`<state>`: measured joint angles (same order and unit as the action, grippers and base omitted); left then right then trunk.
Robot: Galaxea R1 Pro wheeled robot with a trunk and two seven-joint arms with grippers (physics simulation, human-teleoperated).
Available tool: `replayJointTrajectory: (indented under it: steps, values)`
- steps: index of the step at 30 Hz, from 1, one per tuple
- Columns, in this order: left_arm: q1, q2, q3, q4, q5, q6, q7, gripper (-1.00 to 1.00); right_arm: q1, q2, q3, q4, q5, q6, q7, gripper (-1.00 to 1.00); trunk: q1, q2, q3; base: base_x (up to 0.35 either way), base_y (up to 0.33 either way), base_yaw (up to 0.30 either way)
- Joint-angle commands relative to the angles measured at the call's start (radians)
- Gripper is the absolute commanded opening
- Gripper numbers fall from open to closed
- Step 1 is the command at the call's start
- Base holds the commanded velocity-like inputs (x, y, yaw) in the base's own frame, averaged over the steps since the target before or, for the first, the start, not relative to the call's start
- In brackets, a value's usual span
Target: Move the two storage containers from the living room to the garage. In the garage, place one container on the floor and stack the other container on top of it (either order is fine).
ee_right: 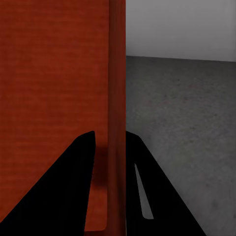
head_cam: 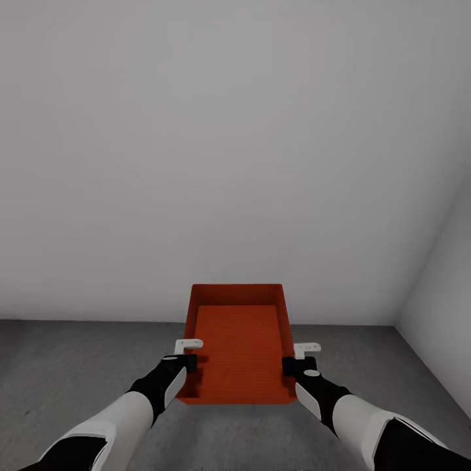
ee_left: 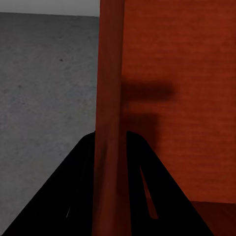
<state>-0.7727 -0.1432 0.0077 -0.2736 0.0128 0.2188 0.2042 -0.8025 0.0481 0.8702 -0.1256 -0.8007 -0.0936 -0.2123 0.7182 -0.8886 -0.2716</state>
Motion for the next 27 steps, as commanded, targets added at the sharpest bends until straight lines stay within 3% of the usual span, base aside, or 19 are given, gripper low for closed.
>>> replayJointTrajectory:
  steps: [1, 27]
  values:
    - [0.0, 0.031, -0.011, -0.004, -0.017, 0.008, 0.007, -1.0, 0.0, -0.011, 0.0, 0.04, -0.015, -0.005, -0.005, -1.0, 0.004, -0.008, -0.006, 0.0, 0.0, 0.0]
    - [0.0, 0.031, -0.011, -0.003, -0.019, 0.018, 0.007, -1.0, 0.0, -0.011, 0.0, 0.04, -0.015, -0.004, -0.005, -1.0, 0.104, -0.19, -0.13, 0.0, 0.0, 0.0]
